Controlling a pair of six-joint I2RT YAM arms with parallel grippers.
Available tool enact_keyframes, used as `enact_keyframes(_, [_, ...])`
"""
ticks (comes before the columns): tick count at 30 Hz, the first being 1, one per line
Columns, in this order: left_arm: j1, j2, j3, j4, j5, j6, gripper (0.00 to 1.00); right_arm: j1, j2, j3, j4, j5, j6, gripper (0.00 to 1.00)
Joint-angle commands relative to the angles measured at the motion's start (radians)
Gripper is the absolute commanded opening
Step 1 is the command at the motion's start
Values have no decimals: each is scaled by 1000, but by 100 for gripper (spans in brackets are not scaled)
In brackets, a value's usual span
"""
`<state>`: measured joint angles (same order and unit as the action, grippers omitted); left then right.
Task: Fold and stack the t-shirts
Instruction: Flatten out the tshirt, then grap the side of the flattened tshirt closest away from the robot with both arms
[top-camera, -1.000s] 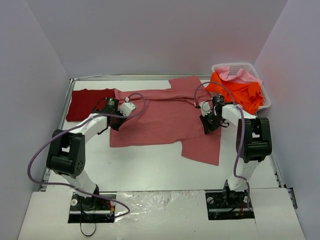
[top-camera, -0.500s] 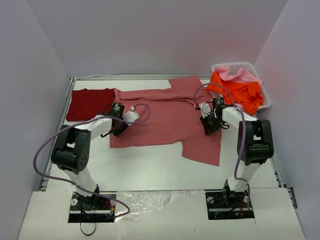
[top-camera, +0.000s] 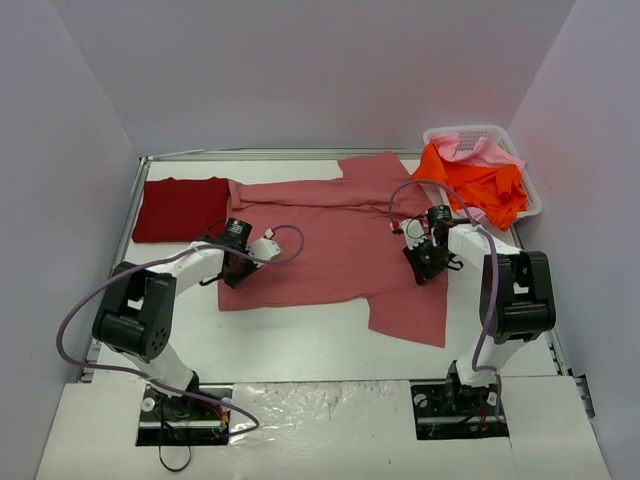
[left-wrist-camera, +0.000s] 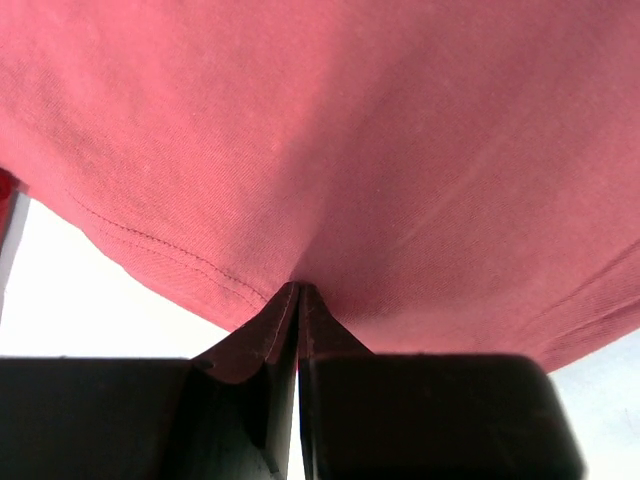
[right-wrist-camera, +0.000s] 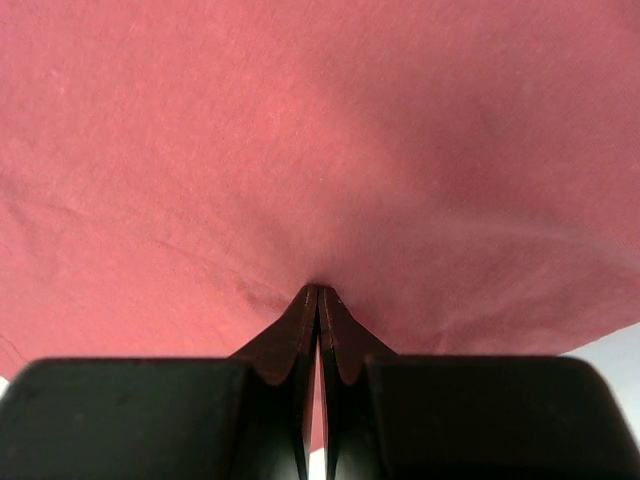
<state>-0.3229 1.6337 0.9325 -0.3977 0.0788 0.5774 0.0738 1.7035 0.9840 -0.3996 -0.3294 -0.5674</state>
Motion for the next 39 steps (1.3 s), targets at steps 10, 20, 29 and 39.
enact_keyframes(10, [-27,-64,-93,-112,-54,15,3,4,-73,-64,-128,75,-48,0])
enact_keyframes(20, [-57,-302,118,-272,-70,45,30,3,-172,152,-263,30,-42,18])
enact_keyframes(29, [-222,-422,-22,-348,-194,167,34,-8,-194,182,-236,9,23,40])
enact_keyframes(39, [-239,-502,-303,-150,-300,269,35,-16,-182,117,-124,10,96,45])
